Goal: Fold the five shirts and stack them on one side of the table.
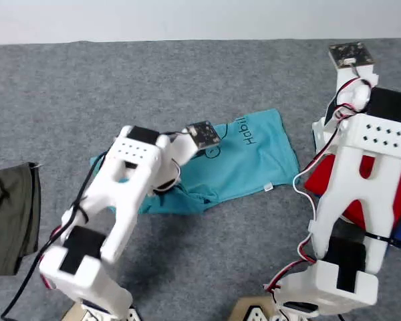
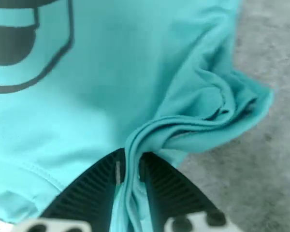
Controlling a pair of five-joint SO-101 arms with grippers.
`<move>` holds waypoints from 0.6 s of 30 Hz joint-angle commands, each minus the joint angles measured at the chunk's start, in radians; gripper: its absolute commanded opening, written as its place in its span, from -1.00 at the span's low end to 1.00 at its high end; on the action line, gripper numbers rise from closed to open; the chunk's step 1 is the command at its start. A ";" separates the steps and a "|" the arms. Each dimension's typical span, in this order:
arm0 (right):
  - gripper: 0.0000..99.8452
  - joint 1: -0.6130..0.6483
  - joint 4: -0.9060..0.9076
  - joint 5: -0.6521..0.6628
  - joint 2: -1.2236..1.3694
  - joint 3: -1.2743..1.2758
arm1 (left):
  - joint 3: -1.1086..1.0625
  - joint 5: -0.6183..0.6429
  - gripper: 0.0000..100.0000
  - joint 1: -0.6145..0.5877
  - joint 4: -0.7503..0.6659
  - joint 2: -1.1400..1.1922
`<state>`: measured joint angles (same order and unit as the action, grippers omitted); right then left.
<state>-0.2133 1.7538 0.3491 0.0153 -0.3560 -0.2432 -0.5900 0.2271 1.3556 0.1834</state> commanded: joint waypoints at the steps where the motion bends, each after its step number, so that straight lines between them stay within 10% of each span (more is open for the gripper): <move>1: -0.65 -0.016 0.042 -0.009 -0.042 0.006 | 0.102 0.008 -0.98 -0.043 0.005 0.040; 18: -0.65 -0.016 0.041 -0.008 -0.045 0.120 | 0.137 0.003 -0.71 -0.173 -0.118 0.069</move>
<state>-0.2133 1.7538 0.3491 0.0138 -0.2286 -0.1389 -0.5915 0.0752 1.2697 0.2570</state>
